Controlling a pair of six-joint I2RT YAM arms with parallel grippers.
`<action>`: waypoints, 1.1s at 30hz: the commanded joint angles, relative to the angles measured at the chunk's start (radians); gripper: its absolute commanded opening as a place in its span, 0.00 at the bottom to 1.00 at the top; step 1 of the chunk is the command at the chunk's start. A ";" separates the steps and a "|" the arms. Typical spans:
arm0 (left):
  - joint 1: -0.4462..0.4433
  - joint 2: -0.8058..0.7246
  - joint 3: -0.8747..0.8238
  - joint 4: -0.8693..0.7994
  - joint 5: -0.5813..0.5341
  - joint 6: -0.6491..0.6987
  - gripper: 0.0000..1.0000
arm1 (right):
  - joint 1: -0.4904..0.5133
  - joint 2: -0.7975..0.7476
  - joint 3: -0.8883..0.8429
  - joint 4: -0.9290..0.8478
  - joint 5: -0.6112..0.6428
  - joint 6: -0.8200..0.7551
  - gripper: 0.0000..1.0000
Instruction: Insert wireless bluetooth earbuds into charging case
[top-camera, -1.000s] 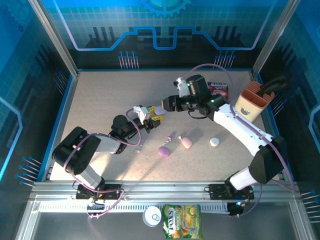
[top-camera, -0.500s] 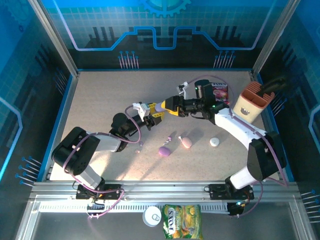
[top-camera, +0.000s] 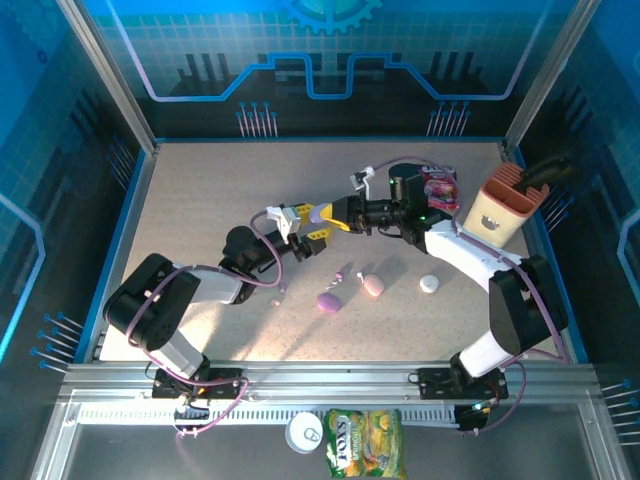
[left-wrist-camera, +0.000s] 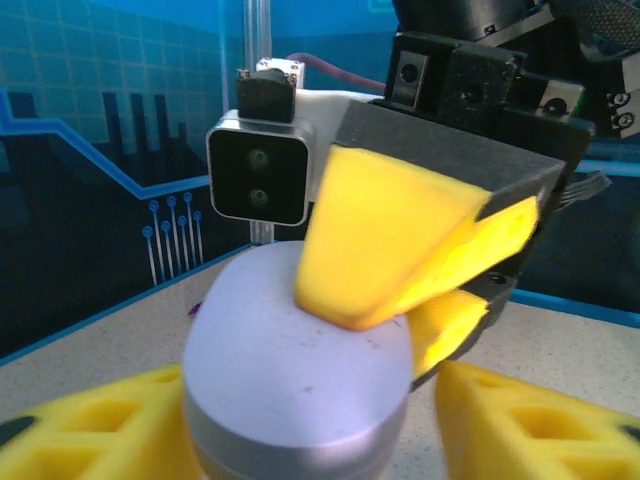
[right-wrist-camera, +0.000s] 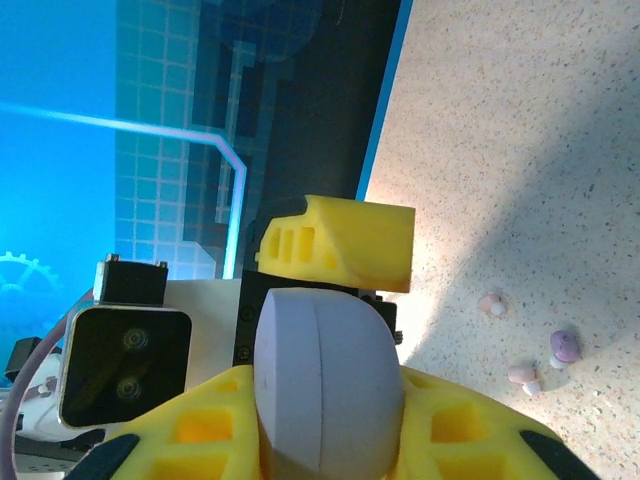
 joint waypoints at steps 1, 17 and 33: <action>-0.005 -0.046 -0.031 0.006 0.013 0.055 0.75 | -0.021 -0.018 -0.018 -0.014 0.047 -0.052 0.19; 0.001 -0.343 -0.097 -0.609 -0.093 0.388 0.99 | -0.168 0.209 -0.080 -0.217 0.358 -0.334 0.21; 0.002 -0.268 -0.003 -0.707 -0.239 0.135 0.99 | -0.157 0.097 -0.112 -0.339 0.562 -0.485 0.76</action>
